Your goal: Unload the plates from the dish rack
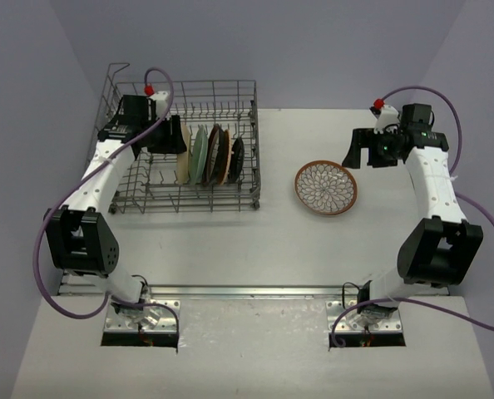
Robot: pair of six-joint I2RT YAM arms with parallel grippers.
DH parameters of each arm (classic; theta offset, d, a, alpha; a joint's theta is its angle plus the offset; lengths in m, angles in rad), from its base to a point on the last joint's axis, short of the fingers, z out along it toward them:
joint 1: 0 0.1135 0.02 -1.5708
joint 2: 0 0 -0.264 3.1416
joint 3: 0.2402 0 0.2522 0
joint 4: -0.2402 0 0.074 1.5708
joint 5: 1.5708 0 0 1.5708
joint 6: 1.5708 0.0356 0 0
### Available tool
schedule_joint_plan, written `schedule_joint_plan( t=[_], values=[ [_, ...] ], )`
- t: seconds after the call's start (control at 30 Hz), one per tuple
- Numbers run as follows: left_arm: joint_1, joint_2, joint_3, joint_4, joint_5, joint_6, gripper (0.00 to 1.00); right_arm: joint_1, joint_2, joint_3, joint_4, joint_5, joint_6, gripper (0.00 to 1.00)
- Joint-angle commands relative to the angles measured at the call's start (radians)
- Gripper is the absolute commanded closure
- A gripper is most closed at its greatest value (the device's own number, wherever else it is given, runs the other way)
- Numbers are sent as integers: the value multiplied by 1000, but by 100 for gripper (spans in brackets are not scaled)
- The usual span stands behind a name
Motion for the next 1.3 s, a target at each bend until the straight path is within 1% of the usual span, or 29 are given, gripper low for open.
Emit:
schedule_joint_plan(
  t=[0.0,0.07,0.17,0.2,0.3,0.37,0.4,0.5,0.6,0.7,0.87,0.97,1.07,1.1,1.17,1.23,1.27],
  values=[
    [5,38,1,59,40,-7,52,2,-42,-5,-4,-31,8,7],
    [5,64,5,64,35,-5,53,2,-44,-4,-8,-35,9,7],
    [5,84,10,69,35,-7,58,2,-50,-11,-10,-42,10,7],
    [5,88,12,71,35,-8,62,2,-52,-13,-11,-43,10,7],
    [8,93,22,65,38,-8,76,2,-60,-19,-12,-44,8,7],
    [11,93,31,55,46,-6,94,2,-63,-16,-16,-49,10,7],
    [13,93,37,48,51,-6,99,2,-65,-14,-19,-52,11,7],
    [19,83,60,37,59,-7,100,2,-65,-2,-28,-67,17,7],
    [27,64,124,7,75,-5,100,2,-67,9,-39,-85,27,7],
    [31,55,246,-58,97,-5,100,2,-72,13,-43,-101,37,7],
    [31,34,395,-105,129,-4,100,2,-76,28,-51,-140,60,7],
    [31,3,453,-113,115,29,100,2,-76,45,-61,-166,87,7],
    [28,-21,475,-123,116,84,100,2,-77,65,-69,-192,101,7],
    [9,-39,472,-131,107,126,100,2,-79,71,-69,-207,112,7],
    [-50,-76,436,-134,30,267,100,2,-81,91,-75,-237,136,6],
    [-171,-150,349,-93,-91,399,100,2,-79,101,-72,-272,170,6],
    [-270,-200,310,-69,-155,481,100,2,-74,108,-71,-296,185,6]
  ],
)
